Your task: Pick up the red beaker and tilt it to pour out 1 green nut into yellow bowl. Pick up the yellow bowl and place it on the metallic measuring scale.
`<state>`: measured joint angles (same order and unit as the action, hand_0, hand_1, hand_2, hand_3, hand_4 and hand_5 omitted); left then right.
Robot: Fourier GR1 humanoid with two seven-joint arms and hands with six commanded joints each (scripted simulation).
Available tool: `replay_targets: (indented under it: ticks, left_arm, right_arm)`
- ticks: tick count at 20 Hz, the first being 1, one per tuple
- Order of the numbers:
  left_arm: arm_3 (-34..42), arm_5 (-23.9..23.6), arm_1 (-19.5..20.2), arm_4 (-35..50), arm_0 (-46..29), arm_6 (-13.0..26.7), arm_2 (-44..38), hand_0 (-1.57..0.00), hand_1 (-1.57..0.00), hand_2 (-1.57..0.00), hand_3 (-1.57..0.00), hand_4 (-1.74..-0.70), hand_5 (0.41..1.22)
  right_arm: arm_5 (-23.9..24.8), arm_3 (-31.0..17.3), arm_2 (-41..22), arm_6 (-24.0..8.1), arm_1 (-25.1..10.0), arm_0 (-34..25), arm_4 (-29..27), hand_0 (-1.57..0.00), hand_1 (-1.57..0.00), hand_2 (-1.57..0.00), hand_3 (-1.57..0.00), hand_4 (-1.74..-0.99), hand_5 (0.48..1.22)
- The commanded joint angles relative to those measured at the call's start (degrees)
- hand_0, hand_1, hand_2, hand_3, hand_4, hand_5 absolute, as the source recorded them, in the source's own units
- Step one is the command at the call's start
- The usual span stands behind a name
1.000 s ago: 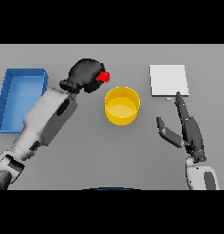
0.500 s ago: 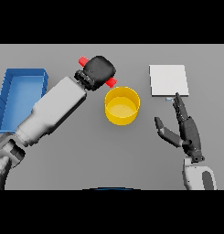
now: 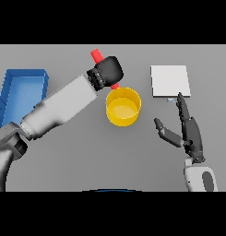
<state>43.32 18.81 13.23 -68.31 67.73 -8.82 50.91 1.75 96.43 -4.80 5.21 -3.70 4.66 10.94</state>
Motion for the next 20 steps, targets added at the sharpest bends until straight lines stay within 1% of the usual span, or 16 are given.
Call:
replay_targets:
  ticks: [1, 2, 3, 5, 6, 7, 8, 9, 11, 12, 13, 14, 15, 18, 19, 20]
  left_arm:
    - [-0.13, 0.36, -0.21, -1.01, 0.51, -0.36, 1.12, -1.57, -1.57, -1.57, -1.55, -1.74, 1.221]
    - [-0.29, 0.72, -0.53, -1.99, 1.28, -0.52, 2.03, -1.57, -1.57, -1.57, -1.56, -1.74, 1.221]
    - [-0.76, -0.06, -0.73, -3.03, 1.79, -1.27, 3.07, -1.57, -1.57, -1.57, -1.56, -1.74, 1.221]
    - [-1.97, -0.73, -0.94, -5.30, 2.56, -2.06, 5.27, -1.57, -1.57, -1.57, -1.56, -1.74, 1.221]
    - [-2.59, -1.06, -1.18, -6.30, 2.91, -2.22, 6.14, -1.57, -1.57, -1.57, -1.56, -1.74, 1.221]
    - [-3.17, -2.26, -1.14, -7.19, 3.66, -3.36, 6.91, -1.57, -1.57, -1.57, -1.57, -1.73, 1.221]
    - [-3.98, -2.80, -1.60, -8.09, 4.24, -3.36, 7.57, -1.57, -1.57, -1.57, -1.57, -1.73, 1.221]
    - [-4.42, -2.58, -2.30, -8.78, 4.73, -3.54, 8.22, -1.57, -1.57, -1.57, -1.57, -1.73, 1.221]
    - [-4.45, -2.72, -2.46, -10.79, 5.88, -3.66, 9.83, -1.57, -1.57, -1.57, -1.57, -1.73, 1.221]
    - [-4.62, -3.05, -2.75, -11.56, 6.67, -4.10, 10.45, -1.57, -1.57, -1.57, -1.57, -1.73, 1.221]
    - [-4.71, -3.13, -3.04, -12.52, 7.88, -4.83, 11.29, -1.57, -1.57, -1.57, -1.57, -1.73, 1.221]
    - [-4.62, -3.47, -2.65, -13.37, 9.66, -5.58, 11.70, -1.57, -1.57, -1.57, -1.57, -1.73, 1.221]
    - [-4.36, -2.82, -2.82, -13.49, 11.30, -6.53, 11.64, -1.57, -1.57, -1.57, -1.57, -1.73, 1.221]
    - [-8.51, -4.44, -1.74, -14.29, 18.87, -8.69, 10.06, -1.57, -1.57, -1.57, -1.57, -1.73, 1.221]
    - [-9.90, -4.06, -1.01, -13.51, 20.81, -8.77, 8.33, -1.57, -1.57, -1.57, -1.57, -1.73, 1.221]
    - [-11.16, -4.52, 0.05, -12.74, 22.34, -7.81, 6.29, -1.57, -1.57, -1.57, -1.57, -1.72, 1.221]
  right_arm:
    - [0.24, 0.30, 0.00, 0.35, 0.47, -0.22, -0.28, 0.00, 0.00, 0.00, 0.00, -1.152, 0.567]
    - [-0.04, 1.02, -0.25, 1.49, 0.38, 0.57, -0.30, 0.00, 0.00, 0.00, 0.00, -1.148, 0.566]
    - [-0.15, 0.75, -0.21, 1.67, 0.44, 0.65, -0.44, 0.00, 0.00, 0.00, 0.00, -1.147, 0.566]
    - [-0.16, 1.02, -0.15, 0.44, 0.30, -0.15, -0.53, 0.00, 0.00, 0.00, 0.00, -1.130, 0.565]
    - [-0.16, 1.48, -0.22, 0.47, 0.01, 0.49, -0.23, 0.00, 0.00, 0.00, 0.00, -1.129, 0.566]
    - [-0.16, 0.86, -0.33, 0.46, 0.05, 0.26, 0.01, 0.00, 0.00, 0.00, 0.00, -1.132, 0.573]
    - [0.01, 0.76, -0.23, 0.54, -0.05, -0.01, 0.19, 0.00, 0.00, 0.00, 0.00, -1.136, 0.578]
    - [0.02, 0.69, -0.06, 1.21, 0.25, 0.13, -0.31, 0.00, 0.00, 0.00, 0.00, -1.136, 0.579]
    - [-0.29, 0.55, 0.49, 1.11, -0.35, -0.09, -0.80, 0.00, 0.00, 0.00, 0.00, -1.133, 0.579]
    - [-0.16, 0.33, 0.15, 1.24, 0.17, 0.07, -0.64, 0.00, 0.00, 0.00, 0.00, -1.130, 0.577]
    - [0.01, 0.78, 0.17, 2.17, 0.22, 0.53, -0.60, 0.00, 0.00, 0.00, 0.00, -1.128, 0.575]
    - [0.12, 1.18, -0.04, 2.07, 0.32, 0.88, -0.35, 0.00, 0.00, 0.00, 0.00, -1.133, 0.575]
    - [0.39, 1.04, 0.35, 0.78, 0.11, -0.04, -0.38, 0.00, 0.00, 0.00, 0.00, -1.138, 0.572]
    - [0.49, 1.01, -0.32, 1.19, 0.46, 0.04, 0.32, 0.00, 0.00, 0.00, 0.00, -1.135, 0.563]
    - [0.44, 1.28, -0.24, 1.38, 0.19, 0.25, 0.35, 0.00, 0.00, 0.00, 0.00, -1.133, 0.557]
    - [0.21, 1.19, -0.39, 1.96, 0.29, 0.44, 0.19, 0.00, 0.00, 0.00, 0.00, -1.130, 0.554]
